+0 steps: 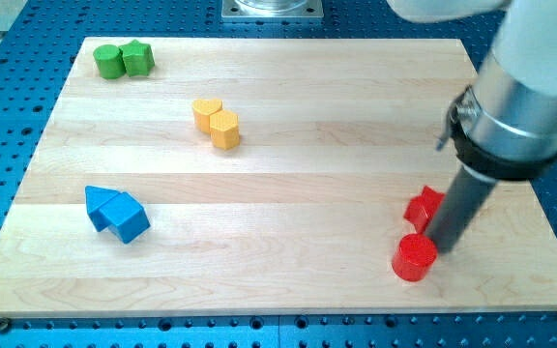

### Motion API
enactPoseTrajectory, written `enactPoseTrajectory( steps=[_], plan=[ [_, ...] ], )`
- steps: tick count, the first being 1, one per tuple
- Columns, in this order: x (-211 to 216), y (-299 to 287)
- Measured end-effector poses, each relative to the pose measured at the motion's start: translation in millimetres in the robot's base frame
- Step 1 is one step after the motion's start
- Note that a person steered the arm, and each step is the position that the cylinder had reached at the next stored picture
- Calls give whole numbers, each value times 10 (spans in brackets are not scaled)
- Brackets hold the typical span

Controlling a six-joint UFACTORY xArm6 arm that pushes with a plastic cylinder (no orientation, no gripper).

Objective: Push the red star parallel to the right of the yellow blocks

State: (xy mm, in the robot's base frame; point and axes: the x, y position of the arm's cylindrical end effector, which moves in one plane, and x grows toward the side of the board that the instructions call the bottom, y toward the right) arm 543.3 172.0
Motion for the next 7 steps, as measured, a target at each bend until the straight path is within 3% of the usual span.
enactPoseTrajectory(
  steps=[1, 2, 3, 4, 5, 6, 7],
  plan=[
    [-585, -2],
    [-433, -185],
    [-566, -403],
    [-1071, 150],
    [-1234, 322],
    [-953, 281],
    [-953, 287]
  ],
)
